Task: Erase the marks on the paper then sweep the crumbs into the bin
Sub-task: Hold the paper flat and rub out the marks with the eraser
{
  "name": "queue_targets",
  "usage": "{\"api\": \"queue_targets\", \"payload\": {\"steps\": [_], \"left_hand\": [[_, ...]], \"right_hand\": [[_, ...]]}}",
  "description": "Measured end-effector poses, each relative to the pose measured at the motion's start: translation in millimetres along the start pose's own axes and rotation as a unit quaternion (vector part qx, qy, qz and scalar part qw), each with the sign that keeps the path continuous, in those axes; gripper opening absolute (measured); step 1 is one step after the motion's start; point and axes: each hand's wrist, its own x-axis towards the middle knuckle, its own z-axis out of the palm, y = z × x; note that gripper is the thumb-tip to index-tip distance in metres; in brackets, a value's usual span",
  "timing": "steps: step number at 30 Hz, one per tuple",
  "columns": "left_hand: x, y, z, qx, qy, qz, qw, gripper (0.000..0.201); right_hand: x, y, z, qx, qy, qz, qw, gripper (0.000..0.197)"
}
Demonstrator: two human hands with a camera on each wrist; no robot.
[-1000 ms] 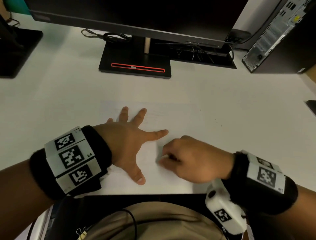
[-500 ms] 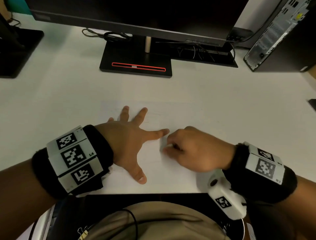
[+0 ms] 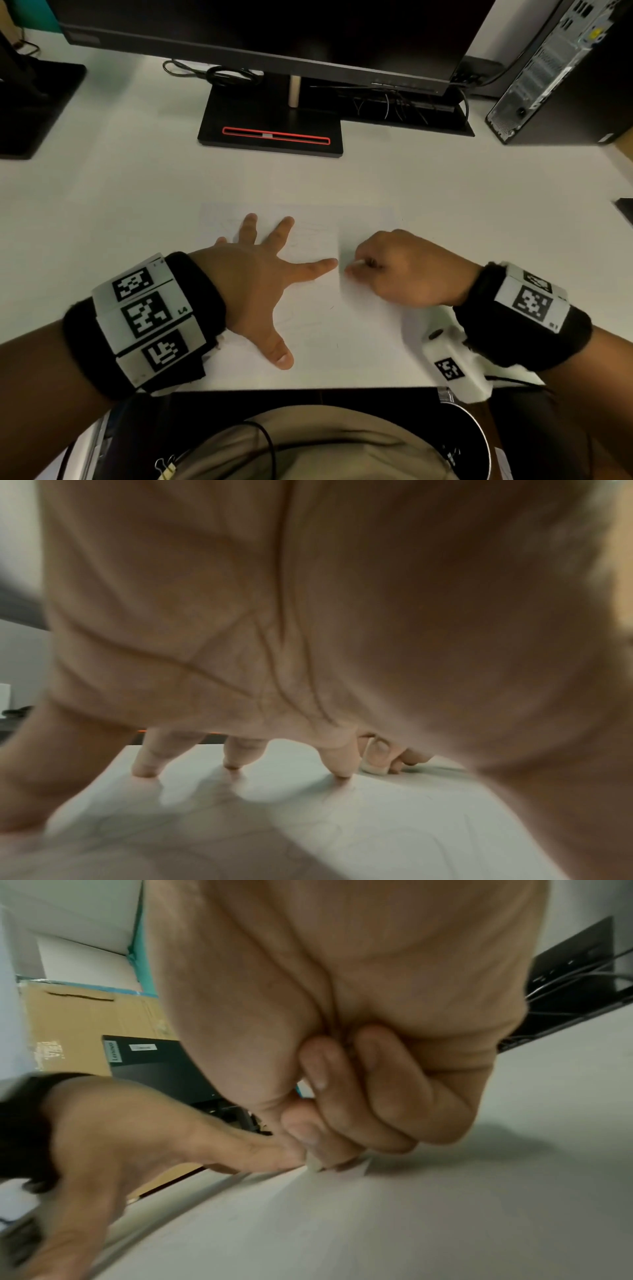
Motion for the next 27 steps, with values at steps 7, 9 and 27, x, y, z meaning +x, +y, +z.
{"api": "queue_targets", "payload": {"steps": [7, 9, 27], "left_hand": [[0, 2, -2, 0.003, -0.011, -0.006, 1.000, 0.131], [0, 1, -1, -0.002, -0.010, -0.006, 1.000, 0.134], [2, 0, 1, 0.030, 0.012, -0.019, 0.999, 0.158]], "right_hand": [[4, -6, 1, 0.005, -0.020, -0.015, 1.000, 0.043], [4, -9, 2, 0.010, -0.018, -0.030, 0.999, 0.040], [20, -12, -4, -0.018, -0.034, -0.011, 0.999, 0.043]]}}
